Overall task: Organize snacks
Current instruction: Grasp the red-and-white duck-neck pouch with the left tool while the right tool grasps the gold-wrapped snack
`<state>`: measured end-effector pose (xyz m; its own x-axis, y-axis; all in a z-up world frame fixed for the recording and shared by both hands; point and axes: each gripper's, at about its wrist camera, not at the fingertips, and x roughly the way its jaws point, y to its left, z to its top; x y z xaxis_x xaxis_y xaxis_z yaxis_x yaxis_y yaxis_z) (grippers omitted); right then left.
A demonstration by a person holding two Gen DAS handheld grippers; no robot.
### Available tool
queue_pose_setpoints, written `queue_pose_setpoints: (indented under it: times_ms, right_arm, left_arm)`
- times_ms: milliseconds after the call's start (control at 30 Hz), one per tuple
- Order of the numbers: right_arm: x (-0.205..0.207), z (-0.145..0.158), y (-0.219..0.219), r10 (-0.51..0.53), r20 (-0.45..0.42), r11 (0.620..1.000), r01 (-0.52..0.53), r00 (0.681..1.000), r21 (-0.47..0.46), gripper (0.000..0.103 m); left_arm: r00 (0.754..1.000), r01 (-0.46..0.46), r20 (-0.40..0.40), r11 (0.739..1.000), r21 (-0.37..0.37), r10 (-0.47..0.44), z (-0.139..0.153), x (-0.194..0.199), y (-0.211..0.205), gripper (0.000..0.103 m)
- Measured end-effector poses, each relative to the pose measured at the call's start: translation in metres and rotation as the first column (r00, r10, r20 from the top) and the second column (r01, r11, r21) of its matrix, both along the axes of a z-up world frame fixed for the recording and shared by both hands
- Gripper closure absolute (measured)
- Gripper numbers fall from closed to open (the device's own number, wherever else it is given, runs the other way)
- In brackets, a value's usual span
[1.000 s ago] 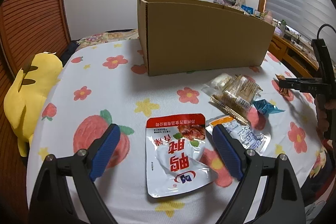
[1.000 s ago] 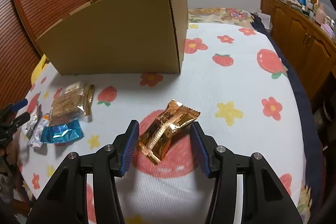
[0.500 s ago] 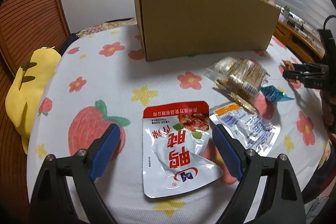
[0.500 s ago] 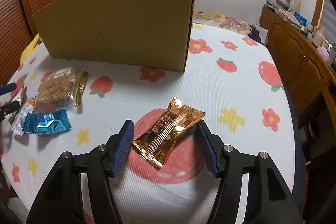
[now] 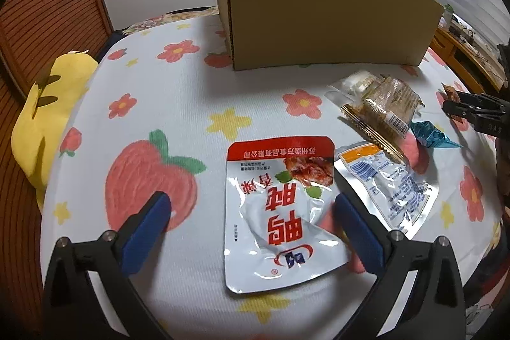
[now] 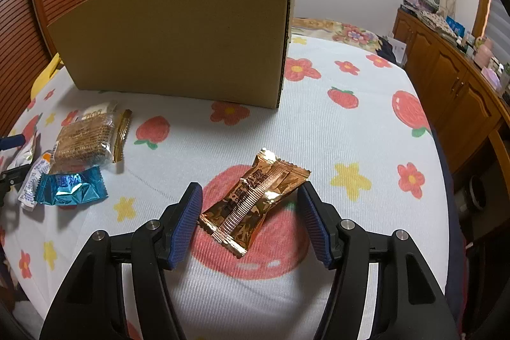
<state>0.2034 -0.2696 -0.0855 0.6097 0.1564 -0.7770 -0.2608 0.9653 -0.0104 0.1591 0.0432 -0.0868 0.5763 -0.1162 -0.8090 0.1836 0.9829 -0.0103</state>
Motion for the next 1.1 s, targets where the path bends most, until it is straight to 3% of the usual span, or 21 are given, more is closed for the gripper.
queue_pose_setpoints:
  times_ms: [533,633,700,900,1100]
  right_arm:
    - [0.000,0.000,0.000,0.000,0.000,1.000,0.000,1.000,0.000,0.039]
    - [0.000,0.000,0.000,0.000,0.000,1.000,0.000,1.000,0.000,0.039]
    - [0.000,0.000,0.000,0.000,0.000,1.000,0.000,1.000,0.000,0.039]
    - [0.000,0.000,0.000,0.000,0.000,1.000,0.000,1.000,0.000,0.039]
    - [0.000,0.000,0.000,0.000,0.000,1.000,0.000,1.000,-0.001,0.039]
  left_arm:
    - [0.997,0.066,-0.025,0.998,-0.014,-0.067,0.003,-0.004,-0.004,0.004]
    - [0.998,0.061,-0.011,0.998,-0.007,-0.061,0.006,-0.004,-0.004,0.020]
    - [0.998,0.056,-0.003,0.998,-0.008,-0.056,0.008,-0.004,-0.003,0.039]
    - [0.998,0.063,0.016,0.998,-0.023,-0.063,0.011,-0.010,0.000,0.044]
    - [0.997,0.069,0.032,0.994,-0.083,-0.066,0.012,-0.021,0.003,0.044]
